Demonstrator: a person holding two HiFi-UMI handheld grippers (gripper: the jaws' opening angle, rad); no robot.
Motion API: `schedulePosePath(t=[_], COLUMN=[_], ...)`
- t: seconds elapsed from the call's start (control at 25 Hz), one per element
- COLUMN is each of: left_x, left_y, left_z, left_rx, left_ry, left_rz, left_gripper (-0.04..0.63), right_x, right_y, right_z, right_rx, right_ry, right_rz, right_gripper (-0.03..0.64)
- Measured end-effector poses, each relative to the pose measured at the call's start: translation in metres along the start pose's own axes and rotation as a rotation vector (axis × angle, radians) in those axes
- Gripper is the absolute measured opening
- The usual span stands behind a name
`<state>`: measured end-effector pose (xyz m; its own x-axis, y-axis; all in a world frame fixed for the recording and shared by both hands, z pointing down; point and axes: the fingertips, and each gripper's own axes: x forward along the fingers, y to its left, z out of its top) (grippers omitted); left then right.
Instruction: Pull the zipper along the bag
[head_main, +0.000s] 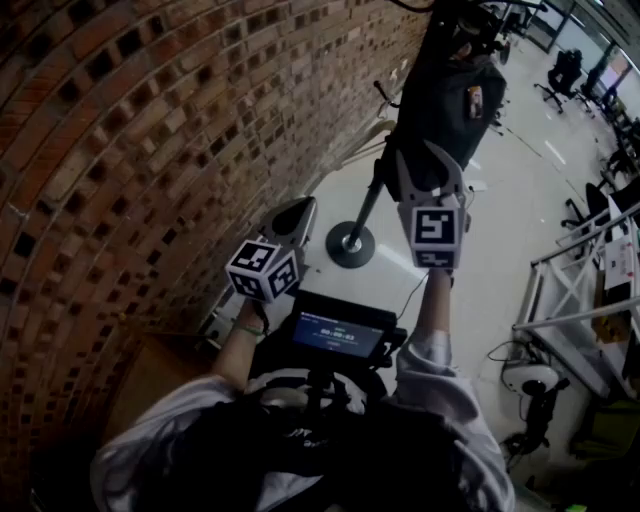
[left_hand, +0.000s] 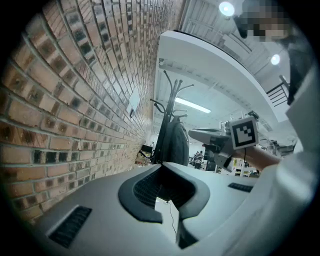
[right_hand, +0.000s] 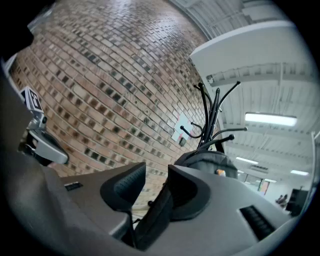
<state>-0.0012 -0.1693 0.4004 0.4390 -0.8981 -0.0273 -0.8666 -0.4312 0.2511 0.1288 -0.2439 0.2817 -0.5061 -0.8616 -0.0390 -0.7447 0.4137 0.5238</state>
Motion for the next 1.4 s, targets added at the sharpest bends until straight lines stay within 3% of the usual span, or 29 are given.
schedulePosePath(t=[0.4,0.76,1.08,1.4], left_x=[0.048,0.082,0.103,0.109], left_y=[0.056,0.066,0.064,0.057], left_z=[0.038,0.040,0.033,0.030], left_rx=[-0.032,-0.055,-0.090,-0.097], left_ry=[-0.053,-0.038,-0.017,-0.006], left_rz=[-0.085,-0.169,-0.233,-0.271], left_gripper=[0.002,0.002,0.002,0.002], right_x=[0.091,0.116,0.123,0.124], right_y=[-0.054,-0.071,-0.067,-0.069], right_z=[0.025,0.012,0.007,0.010], right_rx=[-0.251,-0.519,-0.611,-0.624], right_ry=[0.138,0.277,0.333,0.325], right_rz=[-0.213,-0.262,-0.230,-0.249], right_gripper=[0.146,0.146,0.146,0.146])
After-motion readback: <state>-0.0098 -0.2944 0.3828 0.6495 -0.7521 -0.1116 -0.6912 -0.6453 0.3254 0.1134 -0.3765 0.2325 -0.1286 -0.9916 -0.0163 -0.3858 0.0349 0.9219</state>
